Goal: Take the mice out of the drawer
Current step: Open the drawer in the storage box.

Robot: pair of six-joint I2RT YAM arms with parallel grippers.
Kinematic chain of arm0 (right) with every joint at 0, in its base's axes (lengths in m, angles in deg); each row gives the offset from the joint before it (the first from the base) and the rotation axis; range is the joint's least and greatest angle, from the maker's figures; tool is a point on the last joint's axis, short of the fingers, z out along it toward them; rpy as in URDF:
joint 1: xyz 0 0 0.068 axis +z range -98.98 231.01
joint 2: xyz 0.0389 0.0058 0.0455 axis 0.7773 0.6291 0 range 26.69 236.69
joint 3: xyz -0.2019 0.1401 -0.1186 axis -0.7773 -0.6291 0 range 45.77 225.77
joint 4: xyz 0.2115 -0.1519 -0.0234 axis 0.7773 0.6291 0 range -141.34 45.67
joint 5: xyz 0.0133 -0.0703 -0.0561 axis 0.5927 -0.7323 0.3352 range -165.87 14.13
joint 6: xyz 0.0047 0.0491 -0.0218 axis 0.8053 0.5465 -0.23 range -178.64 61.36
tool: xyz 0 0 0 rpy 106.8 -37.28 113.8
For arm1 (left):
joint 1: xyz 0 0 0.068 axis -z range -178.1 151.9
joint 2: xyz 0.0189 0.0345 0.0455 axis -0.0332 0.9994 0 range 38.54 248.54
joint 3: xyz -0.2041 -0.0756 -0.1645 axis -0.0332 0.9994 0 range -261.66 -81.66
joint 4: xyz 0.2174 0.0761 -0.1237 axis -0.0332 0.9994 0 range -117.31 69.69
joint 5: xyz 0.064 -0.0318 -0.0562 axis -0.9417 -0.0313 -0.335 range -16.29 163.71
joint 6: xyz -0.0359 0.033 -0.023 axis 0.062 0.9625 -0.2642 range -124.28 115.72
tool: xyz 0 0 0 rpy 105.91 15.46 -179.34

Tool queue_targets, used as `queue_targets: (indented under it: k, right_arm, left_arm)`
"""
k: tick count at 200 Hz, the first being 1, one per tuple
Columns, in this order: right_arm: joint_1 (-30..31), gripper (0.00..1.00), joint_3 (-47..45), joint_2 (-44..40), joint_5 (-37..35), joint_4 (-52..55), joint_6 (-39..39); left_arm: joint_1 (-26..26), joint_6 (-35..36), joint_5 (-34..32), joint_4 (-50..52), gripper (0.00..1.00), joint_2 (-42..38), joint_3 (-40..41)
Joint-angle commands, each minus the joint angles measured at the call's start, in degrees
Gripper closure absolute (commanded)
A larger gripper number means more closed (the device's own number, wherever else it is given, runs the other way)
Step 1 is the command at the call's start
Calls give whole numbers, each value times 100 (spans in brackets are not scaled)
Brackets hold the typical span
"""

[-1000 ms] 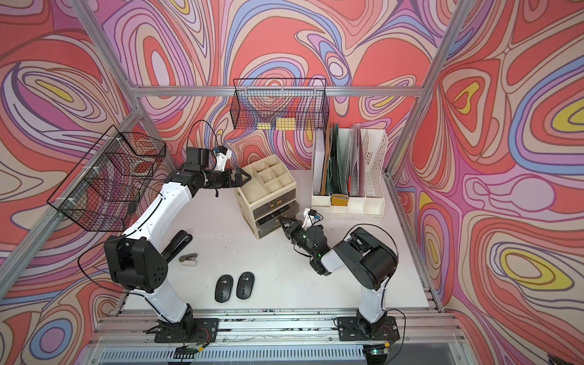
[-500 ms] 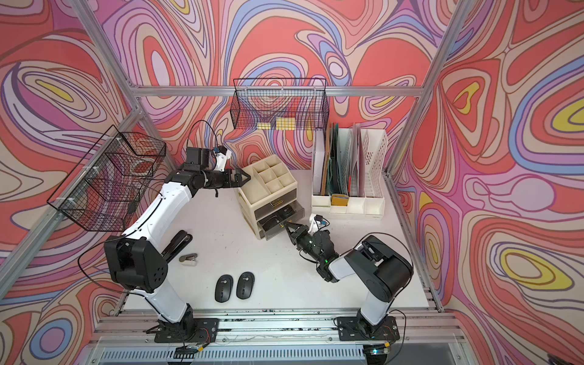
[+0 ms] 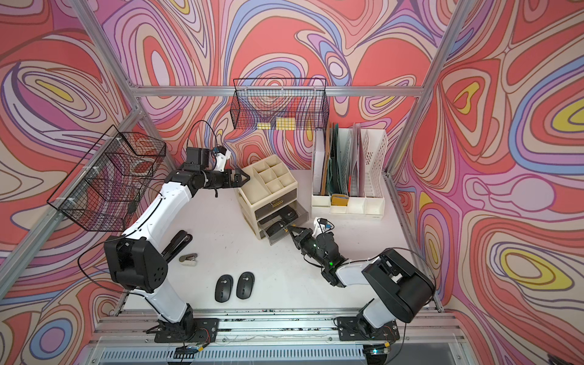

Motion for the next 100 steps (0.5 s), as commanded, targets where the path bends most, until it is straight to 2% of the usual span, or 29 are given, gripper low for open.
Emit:
queue_targets:
  k: [1, 100]
  right_arm:
    - [28, 90, -144, -215, -221, 672, -203]
    - [58, 90, -404, -1151, -366, 1911, -164]
  left_arm:
    - [-22, 132, -74, 176, 3, -8, -194]
    - [-16, 149, -155, 248, 3, 32, -230]
